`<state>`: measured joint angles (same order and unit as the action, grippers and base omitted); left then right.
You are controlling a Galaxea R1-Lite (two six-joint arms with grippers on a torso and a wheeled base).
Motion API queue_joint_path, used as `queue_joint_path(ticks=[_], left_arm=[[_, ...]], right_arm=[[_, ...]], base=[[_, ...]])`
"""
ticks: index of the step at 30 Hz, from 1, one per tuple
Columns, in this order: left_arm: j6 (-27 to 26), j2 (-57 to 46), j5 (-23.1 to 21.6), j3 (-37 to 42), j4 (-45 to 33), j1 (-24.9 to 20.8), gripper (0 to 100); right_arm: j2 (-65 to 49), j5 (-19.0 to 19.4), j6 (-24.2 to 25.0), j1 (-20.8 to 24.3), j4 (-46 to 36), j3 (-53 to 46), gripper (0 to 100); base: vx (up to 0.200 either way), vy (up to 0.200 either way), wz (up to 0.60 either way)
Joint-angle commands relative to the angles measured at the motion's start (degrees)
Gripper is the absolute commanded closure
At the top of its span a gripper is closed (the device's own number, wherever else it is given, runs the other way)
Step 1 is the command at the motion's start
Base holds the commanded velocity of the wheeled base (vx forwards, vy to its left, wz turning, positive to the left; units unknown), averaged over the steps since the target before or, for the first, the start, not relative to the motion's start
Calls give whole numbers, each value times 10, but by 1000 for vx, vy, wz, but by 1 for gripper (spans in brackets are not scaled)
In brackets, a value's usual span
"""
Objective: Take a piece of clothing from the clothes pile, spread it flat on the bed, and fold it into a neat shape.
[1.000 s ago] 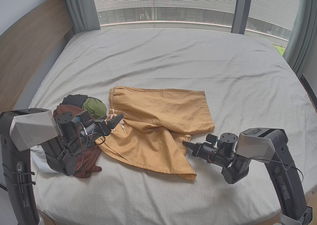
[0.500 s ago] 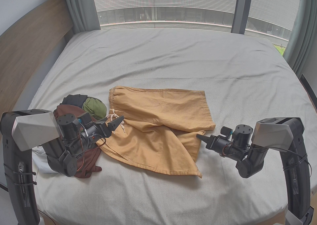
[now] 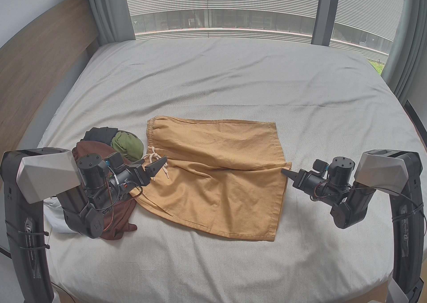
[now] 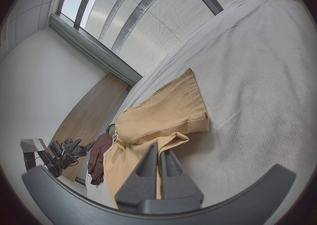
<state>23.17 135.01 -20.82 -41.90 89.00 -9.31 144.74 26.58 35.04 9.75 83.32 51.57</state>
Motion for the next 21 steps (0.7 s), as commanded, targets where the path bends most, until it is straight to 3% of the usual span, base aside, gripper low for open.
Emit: queue_joint_path(ticks=[1, 19, 20, 21], left_arm=[[0, 4, 0, 1, 0, 1, 0], [5, 5, -2, -4, 0, 16, 0], [5, 5, -2, -3, 0, 17, 0], [5, 3, -2, 0, 0, 19, 0]], right_arm=[[5, 1, -1, -7, -2, 8, 100], [18, 1, -37, -25, -26, 5, 100], [18, 0, -37, -25, -26, 5, 0], [19, 0, -39, -26, -19, 5, 0]], base=[[0, 0, 0], [0, 0, 0], [0, 0, 0], [0, 0, 0]])
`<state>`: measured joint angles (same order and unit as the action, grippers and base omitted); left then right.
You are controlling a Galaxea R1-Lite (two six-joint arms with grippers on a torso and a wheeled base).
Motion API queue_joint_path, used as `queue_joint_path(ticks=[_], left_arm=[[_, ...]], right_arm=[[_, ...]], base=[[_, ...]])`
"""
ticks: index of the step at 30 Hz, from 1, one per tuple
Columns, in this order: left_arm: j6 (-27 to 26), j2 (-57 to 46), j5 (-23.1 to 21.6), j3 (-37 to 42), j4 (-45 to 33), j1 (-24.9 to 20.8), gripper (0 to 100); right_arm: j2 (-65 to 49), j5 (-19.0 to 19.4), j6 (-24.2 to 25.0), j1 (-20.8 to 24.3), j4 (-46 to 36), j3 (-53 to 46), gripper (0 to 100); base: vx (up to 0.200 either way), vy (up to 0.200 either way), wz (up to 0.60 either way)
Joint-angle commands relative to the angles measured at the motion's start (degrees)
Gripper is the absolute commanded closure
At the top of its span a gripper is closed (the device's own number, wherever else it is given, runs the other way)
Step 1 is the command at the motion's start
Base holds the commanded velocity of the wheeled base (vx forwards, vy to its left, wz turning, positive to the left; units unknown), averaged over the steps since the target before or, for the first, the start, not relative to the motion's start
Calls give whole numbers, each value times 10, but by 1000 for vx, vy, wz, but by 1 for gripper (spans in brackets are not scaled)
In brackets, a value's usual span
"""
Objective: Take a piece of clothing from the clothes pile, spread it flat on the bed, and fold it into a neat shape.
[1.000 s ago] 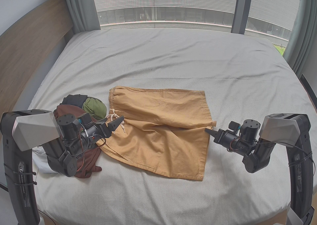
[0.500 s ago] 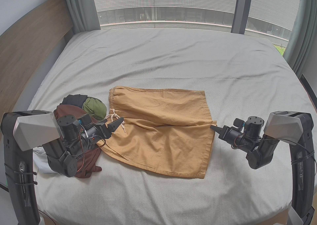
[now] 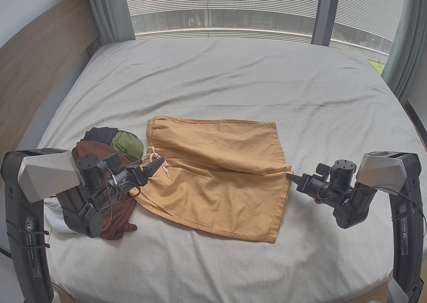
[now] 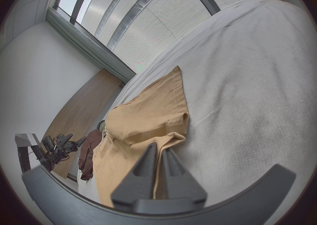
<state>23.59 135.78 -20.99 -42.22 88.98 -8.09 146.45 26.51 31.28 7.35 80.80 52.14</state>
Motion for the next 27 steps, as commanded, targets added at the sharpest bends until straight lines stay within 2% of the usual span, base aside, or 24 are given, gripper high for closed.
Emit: queue_joint_path(ticks=[1, 5, 15, 27], left_arm=[[1, -4, 0, 5, 1, 8, 0], [1, -16, 0, 21, 1, 11, 0], [1, -23, 0, 67, 0, 46, 0], [2, 28, 0, 63, -3, 77, 0]], right_arm=[[2, 0, -3, -2, 8, -1, 0], [-14, 0, -27, -6, 13, -20, 0], [-82, 0, -32, -8, 49, -100, 0], [-75, 0, -33, -11, 60, -100, 0]], base=[[0, 0, 0], [0, 0, 0], [0, 0, 0], [0, 0, 0]])
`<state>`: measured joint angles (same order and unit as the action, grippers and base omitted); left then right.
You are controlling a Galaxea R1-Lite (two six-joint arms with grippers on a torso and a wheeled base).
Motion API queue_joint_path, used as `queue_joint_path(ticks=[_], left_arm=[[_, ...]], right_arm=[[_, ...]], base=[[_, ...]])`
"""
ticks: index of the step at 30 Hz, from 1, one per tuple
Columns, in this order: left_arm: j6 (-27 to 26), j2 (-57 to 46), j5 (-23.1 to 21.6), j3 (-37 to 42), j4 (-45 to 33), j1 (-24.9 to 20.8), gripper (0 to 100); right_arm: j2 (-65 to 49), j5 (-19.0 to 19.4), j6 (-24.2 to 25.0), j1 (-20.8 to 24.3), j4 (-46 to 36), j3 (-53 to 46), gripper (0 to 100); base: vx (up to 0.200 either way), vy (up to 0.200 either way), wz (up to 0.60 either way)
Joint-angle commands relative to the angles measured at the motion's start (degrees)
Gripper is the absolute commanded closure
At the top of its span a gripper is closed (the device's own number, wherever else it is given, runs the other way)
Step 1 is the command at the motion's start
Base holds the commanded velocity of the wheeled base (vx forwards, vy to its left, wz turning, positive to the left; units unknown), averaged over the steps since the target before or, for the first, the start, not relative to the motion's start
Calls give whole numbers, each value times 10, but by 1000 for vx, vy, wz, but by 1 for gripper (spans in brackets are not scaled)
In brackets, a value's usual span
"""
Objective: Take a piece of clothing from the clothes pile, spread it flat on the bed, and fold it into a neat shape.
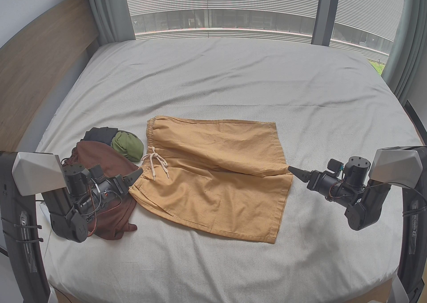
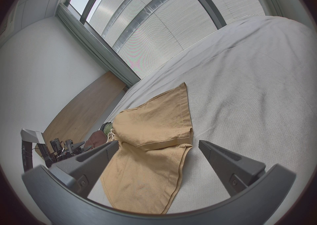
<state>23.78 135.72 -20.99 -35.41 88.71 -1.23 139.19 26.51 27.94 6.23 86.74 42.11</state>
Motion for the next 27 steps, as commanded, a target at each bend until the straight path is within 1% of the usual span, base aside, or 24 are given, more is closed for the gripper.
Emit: queue_joint_path(ticks=[1, 12, 27], left_arm=[[1, 34, 0, -10, 0, 10, 0], [9, 75, 1, -50, 0, 16, 0], [10, 111, 6, -66, -3, 18, 0]], right_arm=[[-2, -1, 0, 1, 1, 0, 0], [4, -1, 0, 5, 12, 3, 0], [6, -1, -1, 9, 13, 2, 0]], base=[[0, 0, 0], [0, 0, 0], [0, 0, 0]])
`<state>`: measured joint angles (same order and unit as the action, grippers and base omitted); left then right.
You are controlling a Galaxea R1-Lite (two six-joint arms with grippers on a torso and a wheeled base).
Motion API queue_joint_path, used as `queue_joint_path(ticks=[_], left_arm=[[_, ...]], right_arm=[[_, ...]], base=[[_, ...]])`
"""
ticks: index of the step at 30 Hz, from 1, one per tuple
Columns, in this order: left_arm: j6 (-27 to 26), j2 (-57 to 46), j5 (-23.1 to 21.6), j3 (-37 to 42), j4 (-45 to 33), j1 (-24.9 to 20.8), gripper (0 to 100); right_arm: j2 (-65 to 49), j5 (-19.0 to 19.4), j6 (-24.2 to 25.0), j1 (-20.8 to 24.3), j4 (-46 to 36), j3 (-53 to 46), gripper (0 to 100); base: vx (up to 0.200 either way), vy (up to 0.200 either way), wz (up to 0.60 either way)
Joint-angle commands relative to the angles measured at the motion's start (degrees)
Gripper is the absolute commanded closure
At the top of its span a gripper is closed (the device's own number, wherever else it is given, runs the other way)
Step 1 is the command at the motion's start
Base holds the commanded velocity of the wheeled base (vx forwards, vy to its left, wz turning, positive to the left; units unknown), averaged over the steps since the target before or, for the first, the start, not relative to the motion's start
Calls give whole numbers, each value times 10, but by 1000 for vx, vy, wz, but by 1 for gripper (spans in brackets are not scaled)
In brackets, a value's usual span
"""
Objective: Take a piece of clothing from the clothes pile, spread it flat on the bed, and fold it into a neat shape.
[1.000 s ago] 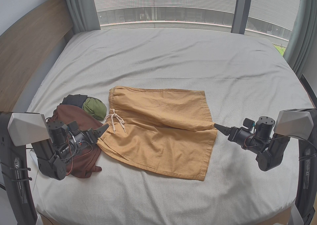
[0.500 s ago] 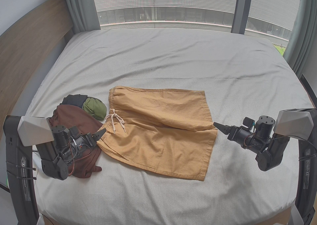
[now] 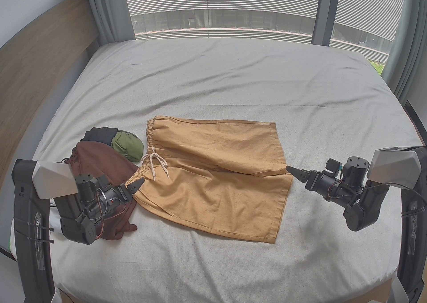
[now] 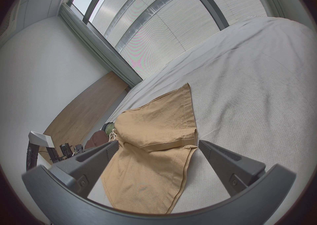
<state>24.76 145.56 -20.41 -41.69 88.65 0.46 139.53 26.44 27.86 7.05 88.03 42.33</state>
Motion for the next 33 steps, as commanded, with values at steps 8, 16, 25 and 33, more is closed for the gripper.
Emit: queue_joint_path(ticks=[8, 16, 25, 33], left_arm=[[17, 16, -1, -12, -1, -5, 0], [28, 18, 1, -23, -1, -6, 0], [29, 25, 3, -32, -1, -2, 100], [39, 25, 3, -28, 0, -3, 100]], right_arm=[[5, -1, -12, 2, 2, -1, 0], [7, -1, -12, 2, 2, -1, 0], [7, 0, -18, 5, 2, -15, 0], [15, 2, -38, 34, -1, -76, 0]], base=[[0, 0, 0], [0, 0, 0], [0, 0, 0], [0, 0, 0]])
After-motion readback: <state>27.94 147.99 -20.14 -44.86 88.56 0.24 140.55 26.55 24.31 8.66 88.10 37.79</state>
